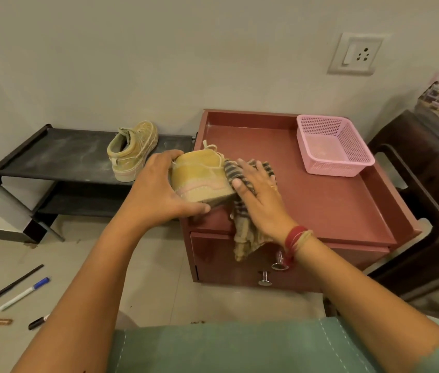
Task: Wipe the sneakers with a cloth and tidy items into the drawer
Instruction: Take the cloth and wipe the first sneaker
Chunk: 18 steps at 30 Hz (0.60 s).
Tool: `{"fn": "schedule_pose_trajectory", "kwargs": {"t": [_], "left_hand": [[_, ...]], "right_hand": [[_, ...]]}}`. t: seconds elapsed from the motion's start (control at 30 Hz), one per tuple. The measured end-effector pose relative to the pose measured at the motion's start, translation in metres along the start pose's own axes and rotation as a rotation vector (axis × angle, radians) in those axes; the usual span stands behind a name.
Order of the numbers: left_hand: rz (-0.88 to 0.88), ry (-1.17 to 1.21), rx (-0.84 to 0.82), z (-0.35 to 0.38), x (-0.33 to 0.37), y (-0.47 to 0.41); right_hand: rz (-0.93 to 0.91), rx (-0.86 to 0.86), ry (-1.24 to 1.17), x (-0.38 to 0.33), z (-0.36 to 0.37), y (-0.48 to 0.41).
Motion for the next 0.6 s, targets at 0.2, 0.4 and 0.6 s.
{"fn": "schedule_pose_trajectory", "kwargs": {"t": [0.2, 0.4, 0.6], "left_hand": [[-0.01, 0.027, -0.015, -0.001, -0.002, -0.004], [-0.046, 0.021, -0.081, -0.004, -0.01, -0.004], [-0.034, -0.062, -0.158, 0.001, -0.019, -0.006]], "right_hand": [[-0.122, -0.1, -0.047, -0.011, 0.008, 0.022], [0.259, -0.001, -0.242, 0.027, -0.021, -0.018], [0.367, 0.383, -0.309, 0.041, -0.038, -0.034]]}}
Point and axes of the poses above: each hand's wrist, its own y-axis away from the middle knuckle, its own z-axis out of the palm, x = y × z, the point moved 1 cm from there along -y, towards the middle knuckle, and after that the axes turned 12 degrees about x, right-handed, at the moved point
